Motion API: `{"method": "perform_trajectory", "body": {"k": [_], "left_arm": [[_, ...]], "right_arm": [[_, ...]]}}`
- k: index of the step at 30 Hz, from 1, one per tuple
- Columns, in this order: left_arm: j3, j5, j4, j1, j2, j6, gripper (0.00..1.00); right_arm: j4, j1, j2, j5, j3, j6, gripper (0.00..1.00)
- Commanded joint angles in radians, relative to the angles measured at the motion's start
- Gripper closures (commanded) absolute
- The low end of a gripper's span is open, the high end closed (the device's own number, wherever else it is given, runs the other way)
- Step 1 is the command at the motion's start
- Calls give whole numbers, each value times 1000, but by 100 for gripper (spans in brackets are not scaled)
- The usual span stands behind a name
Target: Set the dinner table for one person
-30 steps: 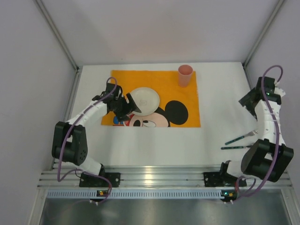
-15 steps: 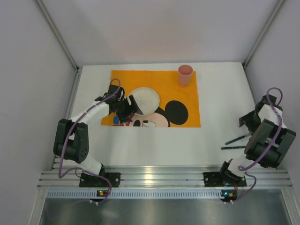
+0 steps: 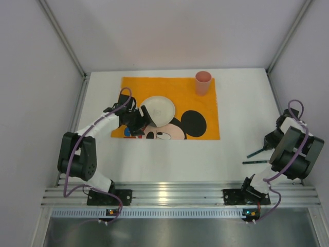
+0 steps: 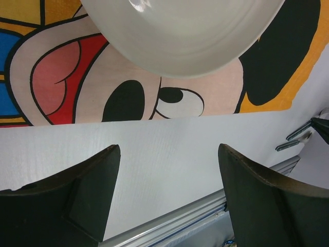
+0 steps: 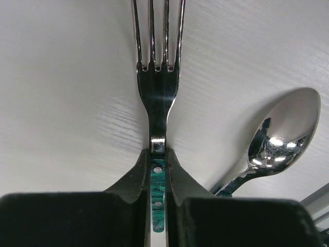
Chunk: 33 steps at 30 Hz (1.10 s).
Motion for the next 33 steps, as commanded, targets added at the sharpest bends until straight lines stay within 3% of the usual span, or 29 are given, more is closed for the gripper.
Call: {"method": "perform_trajectory", "body": {"k": [1, 5, 8, 13, 21, 26, 33], "left_arm": [[13, 10, 52, 0, -50, -5, 18], [65, -9, 65, -9, -47, 2, 17], [194, -38, 11, -49, 5, 31, 16], [547, -162, -110, -199, 144, 104, 16], [1088, -429, -412, -469, 402, 258, 16], [1102, -545, -448, -605, 435, 341, 17], [1021, -687, -411, -780, 427, 412, 19]], "right_arm": [[51, 13, -6, 0, -2, -25, 100], [-3, 107, -82, -42, 63, -3, 100], [-75, 227, -148, -77, 180, 21, 100], [-164, 329, -213, -181, 332, 110, 100], [-190, 529, -256, -390, 375, 218, 100], [-195, 674, -251, -379, 390, 228, 100], [-228, 698, -264, -404, 423, 216, 100]]}}
